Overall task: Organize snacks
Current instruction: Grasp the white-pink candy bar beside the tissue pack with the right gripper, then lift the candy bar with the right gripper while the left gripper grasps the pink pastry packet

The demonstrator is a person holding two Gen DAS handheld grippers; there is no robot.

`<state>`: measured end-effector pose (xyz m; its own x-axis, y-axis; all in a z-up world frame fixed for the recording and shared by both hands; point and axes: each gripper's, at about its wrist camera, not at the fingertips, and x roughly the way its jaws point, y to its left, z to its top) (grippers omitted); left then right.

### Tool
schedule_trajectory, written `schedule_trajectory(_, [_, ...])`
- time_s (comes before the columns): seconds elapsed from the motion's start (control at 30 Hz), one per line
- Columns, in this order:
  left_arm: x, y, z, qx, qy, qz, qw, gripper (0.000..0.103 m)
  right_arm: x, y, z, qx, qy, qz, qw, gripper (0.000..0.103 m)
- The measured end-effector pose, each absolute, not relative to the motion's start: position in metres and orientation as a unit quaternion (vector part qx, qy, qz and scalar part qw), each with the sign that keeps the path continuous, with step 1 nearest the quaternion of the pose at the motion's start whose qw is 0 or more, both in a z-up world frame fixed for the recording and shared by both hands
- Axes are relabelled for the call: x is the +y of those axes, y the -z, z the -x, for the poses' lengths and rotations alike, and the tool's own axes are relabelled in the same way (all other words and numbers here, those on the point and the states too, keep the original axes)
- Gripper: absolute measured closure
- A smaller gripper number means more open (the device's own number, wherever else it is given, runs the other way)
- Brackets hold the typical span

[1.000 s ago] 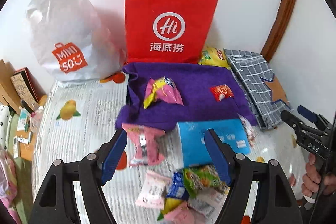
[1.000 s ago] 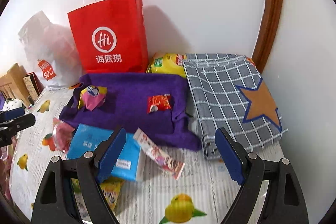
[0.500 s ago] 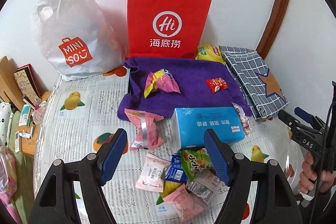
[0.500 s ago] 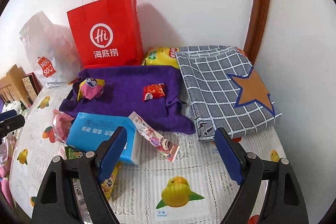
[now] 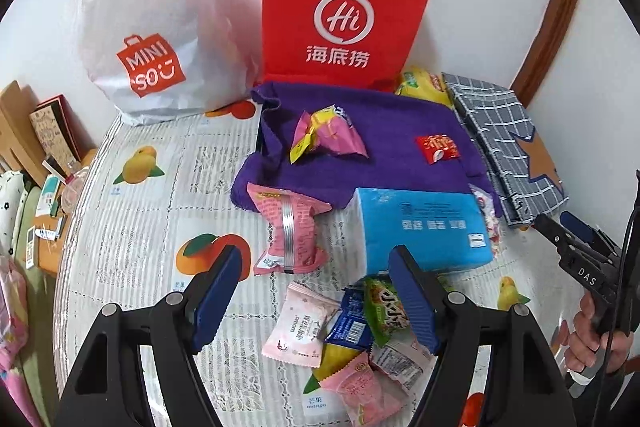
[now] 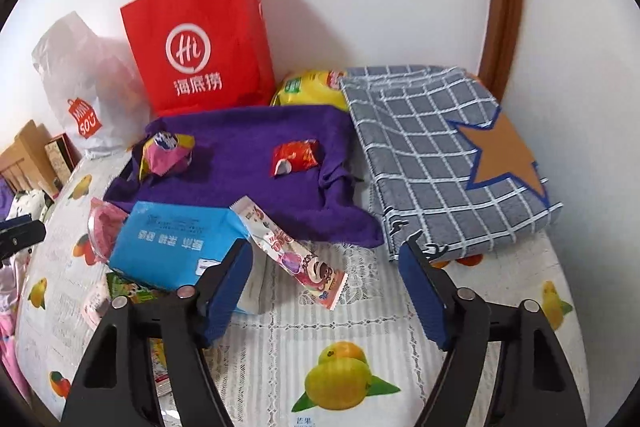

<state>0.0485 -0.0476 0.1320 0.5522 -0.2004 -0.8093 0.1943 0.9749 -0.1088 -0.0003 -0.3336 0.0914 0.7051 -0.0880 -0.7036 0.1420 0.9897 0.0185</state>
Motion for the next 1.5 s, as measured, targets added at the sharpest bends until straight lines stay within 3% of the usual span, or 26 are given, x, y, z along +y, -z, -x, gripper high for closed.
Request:
schedule_trajectory(0.33, [-0.051,-0.119,-0.07,0.474,0.104,0.002,0.874,0.029,-0.333,-0.049,-0.025,0.416,0.017,-0.022,0.909,0.043])
schedule_trajectory(0.77, [-0.043,-0.1,-0.091,0.493,0.1,0.006,0.864,0.029,-0.331,-0.013,-0.058,0.443,-0.007,-0.001,0.896,0.043])
schedule_trajectory(0.8, [-0.042,-0.099,-0.092,0.493,0.098,0.006,0.864,0.029,-0.332,-0.013,-0.059,0.442,-0.007,-0.002,0.897,0.045])
schedule_trajectory(0.9, [-0.038,-0.097,-0.093,0.496,0.099,0.011,0.862,0.029,-0.333,-0.013,-0.062,0.442,-0.012,0.003,0.897,0.067])
schedule_trajectory(1.03, [-0.033,-0.095,-0.092,0.499,0.095,0.015,0.861,0.029,-0.332,-0.017,-0.058,0.438,-0.019,0.003,0.899,0.08])
schedule_trajectory(1.5, [-0.02,-0.102,-0.054,0.491,0.099,0.019,0.866,0.029,-0.324,-0.045,-0.004,0.453,-0.016,-0.025,0.891,0.082])
